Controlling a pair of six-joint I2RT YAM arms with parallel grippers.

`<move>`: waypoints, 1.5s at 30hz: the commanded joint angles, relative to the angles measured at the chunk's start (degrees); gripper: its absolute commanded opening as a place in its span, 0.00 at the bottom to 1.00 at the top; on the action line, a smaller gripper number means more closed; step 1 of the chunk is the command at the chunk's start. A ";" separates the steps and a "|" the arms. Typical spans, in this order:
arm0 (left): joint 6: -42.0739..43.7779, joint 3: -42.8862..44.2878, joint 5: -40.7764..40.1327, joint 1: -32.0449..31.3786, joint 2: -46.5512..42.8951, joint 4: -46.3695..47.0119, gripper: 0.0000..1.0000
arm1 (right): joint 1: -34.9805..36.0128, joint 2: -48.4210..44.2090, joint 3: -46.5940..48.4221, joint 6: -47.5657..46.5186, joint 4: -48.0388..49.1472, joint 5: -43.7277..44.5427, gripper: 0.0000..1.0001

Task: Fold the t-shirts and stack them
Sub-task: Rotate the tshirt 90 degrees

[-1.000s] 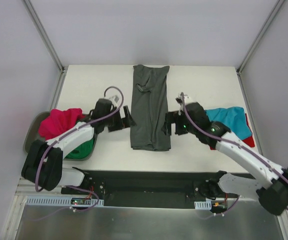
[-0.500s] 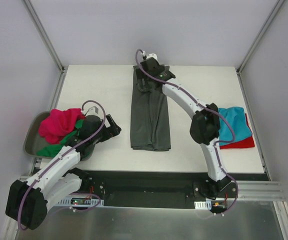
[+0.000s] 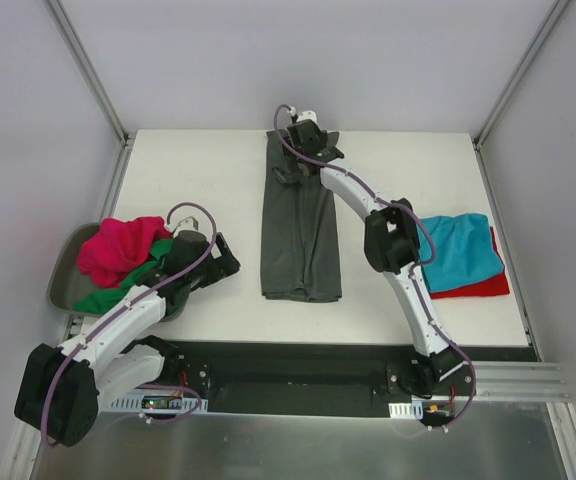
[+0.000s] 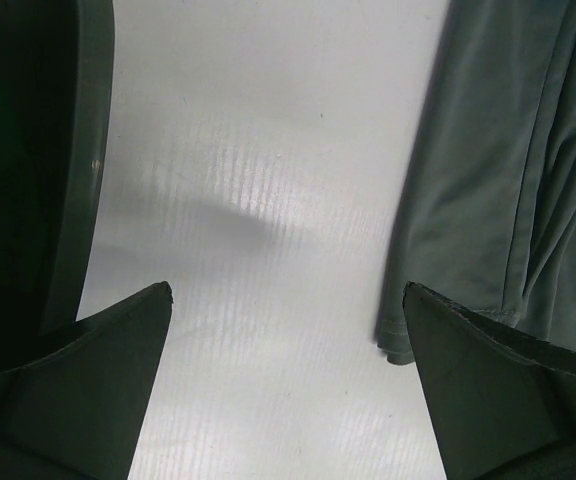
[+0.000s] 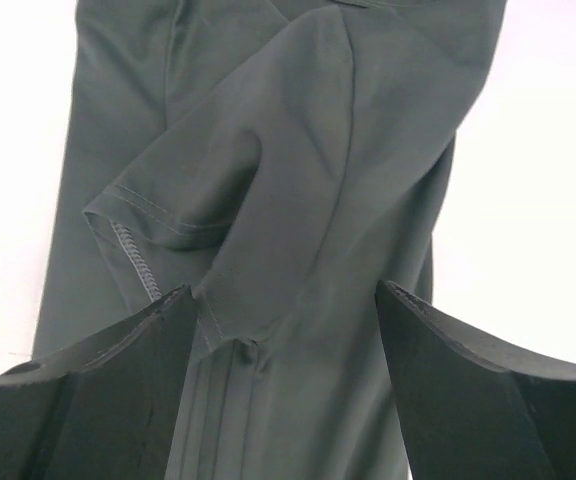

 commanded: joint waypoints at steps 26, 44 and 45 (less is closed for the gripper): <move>-0.28 0.75 2.51 -0.27 1.18 0.73 0.99 | -1.62 0.87 1.91 7.32 4.40 -4.75 0.22; -0.01 0.75 4.97 -0.27 1.97 1.79 0.99 | -0.56 -9.95 -14.61 0.99 5.98 -7.82 0.24; -0.01 0.75 4.97 -0.27 2.06 1.87 0.99 | -0.56 -10.21 -15.14 0.82 5.98 -8.52 0.25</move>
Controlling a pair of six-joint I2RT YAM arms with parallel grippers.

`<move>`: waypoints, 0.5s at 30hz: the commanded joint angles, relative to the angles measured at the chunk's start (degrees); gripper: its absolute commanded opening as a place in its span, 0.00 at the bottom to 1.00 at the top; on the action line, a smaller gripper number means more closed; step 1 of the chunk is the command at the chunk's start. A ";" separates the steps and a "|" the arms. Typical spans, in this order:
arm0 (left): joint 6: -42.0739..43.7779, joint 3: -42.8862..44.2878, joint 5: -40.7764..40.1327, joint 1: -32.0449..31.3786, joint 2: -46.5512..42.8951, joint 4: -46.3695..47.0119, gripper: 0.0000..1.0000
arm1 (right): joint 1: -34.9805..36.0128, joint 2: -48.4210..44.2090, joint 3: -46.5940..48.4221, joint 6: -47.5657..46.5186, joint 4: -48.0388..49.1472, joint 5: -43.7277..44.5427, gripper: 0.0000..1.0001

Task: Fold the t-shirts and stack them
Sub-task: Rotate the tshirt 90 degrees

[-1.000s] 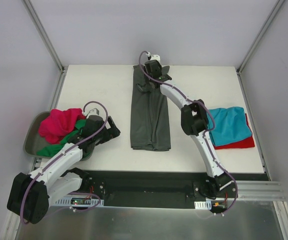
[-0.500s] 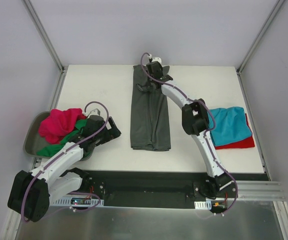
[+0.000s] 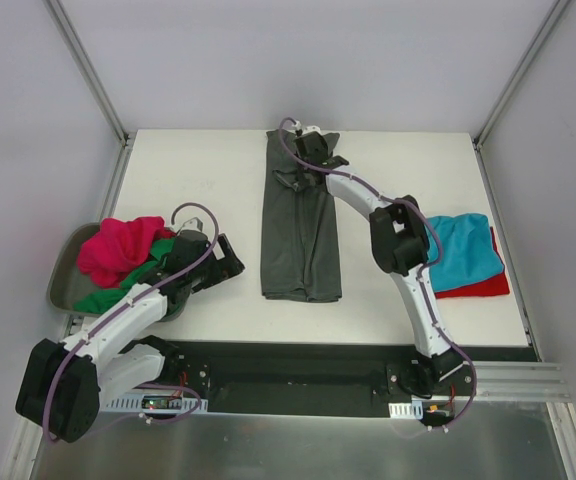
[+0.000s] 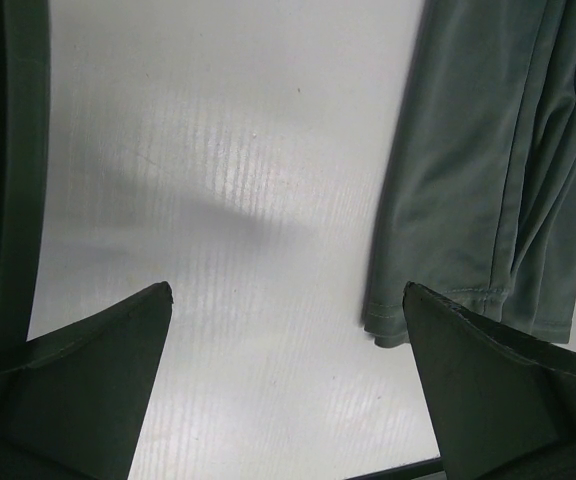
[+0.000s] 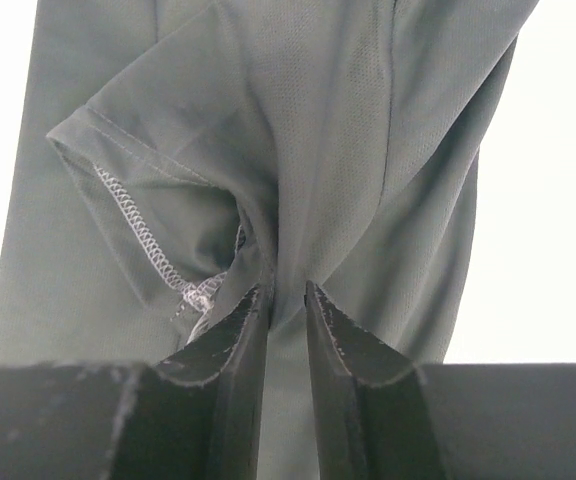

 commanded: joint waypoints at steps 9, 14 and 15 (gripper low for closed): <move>0.51 0.84 1.26 -0.27 1.06 1.77 0.99 | 0.42 -10.27 -5.00 -3.08 -0.12 -5.70 0.49; 1.13 1.10 4.68 -0.27 1.50 1.94 0.99 | 0.42 -20.36 -12.88 -3.09 -0.49 -6.58 0.71; 1.22 1.19 5.55 -0.27 1.58 2.20 0.99 | 0.42 -24.30 -16.57 -3.09 0.92 -6.67 0.80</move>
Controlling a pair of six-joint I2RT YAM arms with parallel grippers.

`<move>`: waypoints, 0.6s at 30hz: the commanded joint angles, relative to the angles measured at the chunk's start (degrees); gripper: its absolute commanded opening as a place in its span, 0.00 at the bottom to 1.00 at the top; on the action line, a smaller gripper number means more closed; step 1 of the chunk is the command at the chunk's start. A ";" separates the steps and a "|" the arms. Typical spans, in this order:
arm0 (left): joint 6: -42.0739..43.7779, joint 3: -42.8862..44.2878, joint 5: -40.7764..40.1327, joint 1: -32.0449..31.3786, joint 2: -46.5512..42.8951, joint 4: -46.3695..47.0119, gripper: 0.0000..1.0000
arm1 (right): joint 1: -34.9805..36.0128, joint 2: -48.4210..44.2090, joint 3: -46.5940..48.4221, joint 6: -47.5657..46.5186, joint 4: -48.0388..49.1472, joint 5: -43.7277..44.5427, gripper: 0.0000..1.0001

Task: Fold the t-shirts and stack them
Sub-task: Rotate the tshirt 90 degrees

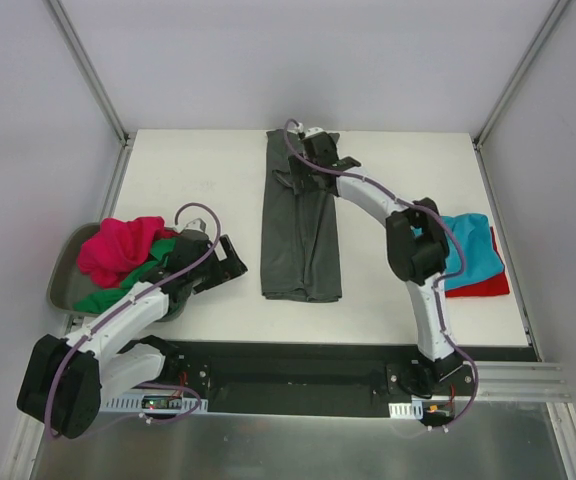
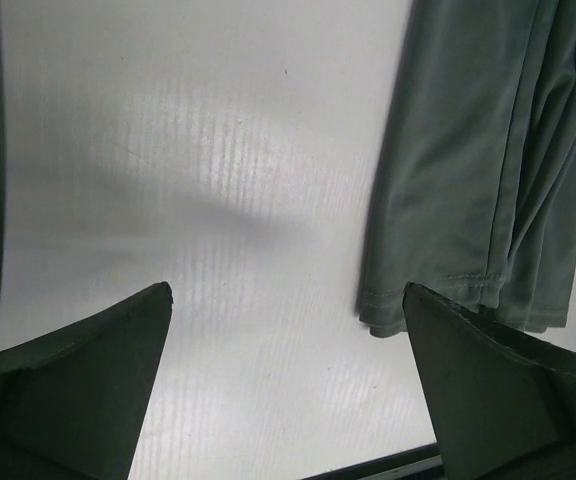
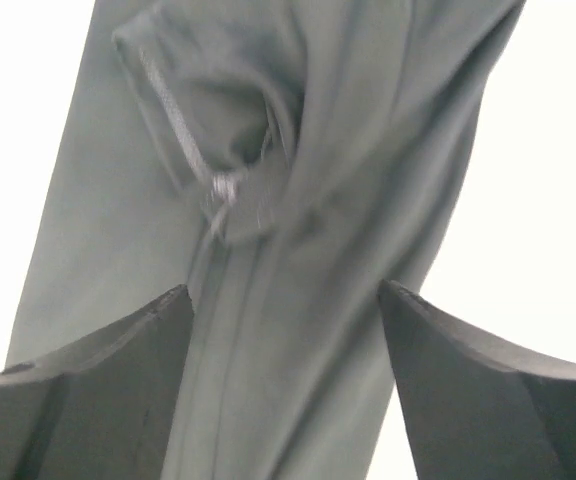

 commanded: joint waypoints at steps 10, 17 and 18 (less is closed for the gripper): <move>-0.78 2.59 16.35 -1.32 8.83 7.66 0.99 | -0.32 -56.72 -55.35 11.29 9.86 -7.59 0.96; -2.89 2.42 16.19 -4.48 14.99 10.38 0.78 | -0.59 -74.58 -78.04 24.66 12.04 -21.20 0.98; -3.24 2.42 15.49 -4.66 15.60 10.65 0.75 | -0.50 -75.55 -79.80 25.98 12.48 -22.88 0.98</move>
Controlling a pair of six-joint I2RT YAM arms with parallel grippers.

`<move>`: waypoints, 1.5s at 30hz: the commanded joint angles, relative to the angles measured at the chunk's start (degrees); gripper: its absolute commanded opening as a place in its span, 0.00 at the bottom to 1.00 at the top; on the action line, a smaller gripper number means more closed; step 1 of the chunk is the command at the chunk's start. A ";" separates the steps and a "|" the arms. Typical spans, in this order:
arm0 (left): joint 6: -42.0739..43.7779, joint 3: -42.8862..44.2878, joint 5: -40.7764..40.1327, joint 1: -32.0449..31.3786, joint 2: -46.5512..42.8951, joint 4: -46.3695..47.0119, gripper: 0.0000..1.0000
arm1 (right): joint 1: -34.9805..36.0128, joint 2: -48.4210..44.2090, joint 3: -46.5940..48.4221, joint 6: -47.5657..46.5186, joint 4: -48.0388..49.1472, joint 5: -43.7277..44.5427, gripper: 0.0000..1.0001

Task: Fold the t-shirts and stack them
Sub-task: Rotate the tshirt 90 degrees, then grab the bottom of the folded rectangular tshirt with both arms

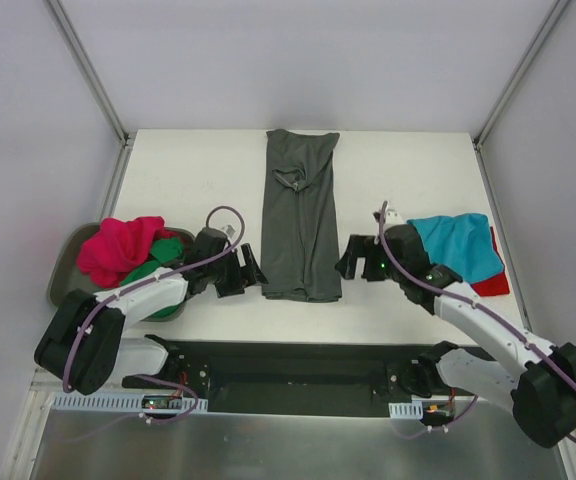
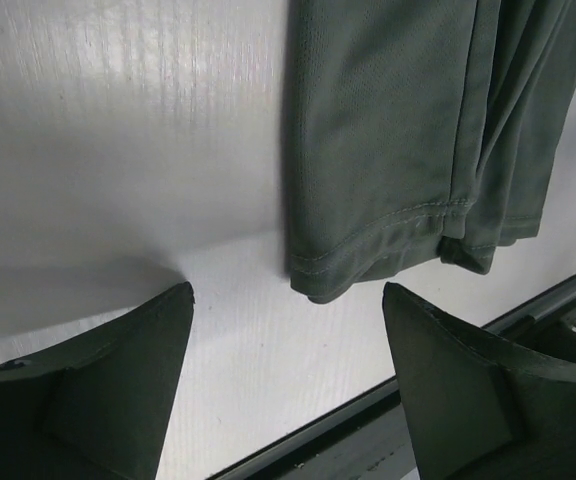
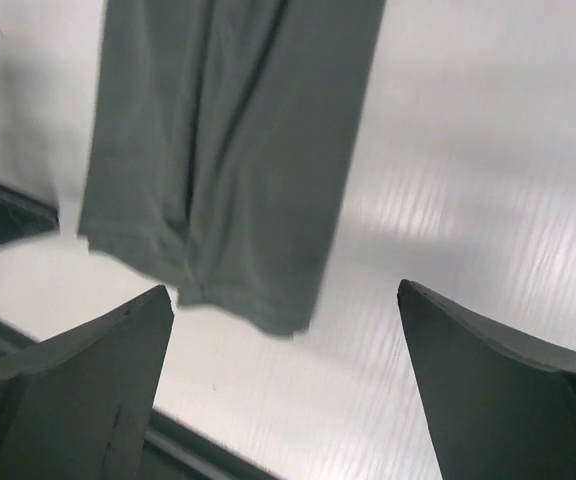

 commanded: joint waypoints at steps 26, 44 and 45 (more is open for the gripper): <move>-5.16 0.23 -0.63 -6.39 11.31 2.50 0.34 | 2.88 10.48 -15.10 22.87 13.16 -8.15 0.58; -5.34 -0.83 -1.77 -8.33 10.43 0.47 0.40 | 5.08 9.78 -14.75 22.87 11.22 -3.94 0.21; -5.34 -0.83 -1.69 -8.33 10.43 0.12 0.40 | 5.08 9.52 -14.84 22.78 11.22 -3.85 0.20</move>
